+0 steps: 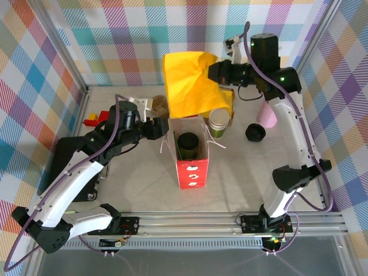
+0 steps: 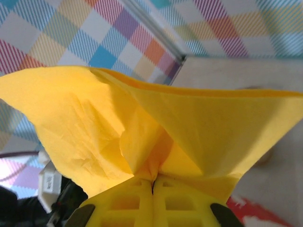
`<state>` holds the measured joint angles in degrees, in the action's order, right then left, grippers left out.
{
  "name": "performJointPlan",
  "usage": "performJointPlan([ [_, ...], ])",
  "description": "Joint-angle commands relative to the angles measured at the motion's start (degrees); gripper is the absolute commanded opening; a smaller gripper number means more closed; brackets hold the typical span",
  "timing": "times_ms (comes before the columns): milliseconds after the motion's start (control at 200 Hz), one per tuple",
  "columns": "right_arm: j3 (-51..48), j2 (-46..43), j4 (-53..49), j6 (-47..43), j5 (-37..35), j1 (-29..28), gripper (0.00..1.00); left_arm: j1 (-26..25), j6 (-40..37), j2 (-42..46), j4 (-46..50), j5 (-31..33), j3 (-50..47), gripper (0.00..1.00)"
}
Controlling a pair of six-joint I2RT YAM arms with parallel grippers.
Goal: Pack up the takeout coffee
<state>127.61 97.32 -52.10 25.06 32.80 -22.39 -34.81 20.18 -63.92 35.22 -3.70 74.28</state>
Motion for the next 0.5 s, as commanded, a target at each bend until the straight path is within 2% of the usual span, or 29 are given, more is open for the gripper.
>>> performJointPlan([
  [0, -5.1, -4.8, 0.2, 6.7, -0.6, -3.2, 0.00, -0.5, 1.6, 0.5, -2.6, -1.7, -1.8, 0.58],
  [200, -16.9, -9.9, 1.9, 12.7, -7.0, -9.9, 0.00, -0.5, 2.1, 0.5, -3.4, -2.1, -3.2, 0.56],
  [495, -23.8, -10.1, -2.2, 15.3, -17.2, -16.7, 0.00, -0.5, 2.3, 0.2, -5.0, -2.8, -5.8, 0.51],
])
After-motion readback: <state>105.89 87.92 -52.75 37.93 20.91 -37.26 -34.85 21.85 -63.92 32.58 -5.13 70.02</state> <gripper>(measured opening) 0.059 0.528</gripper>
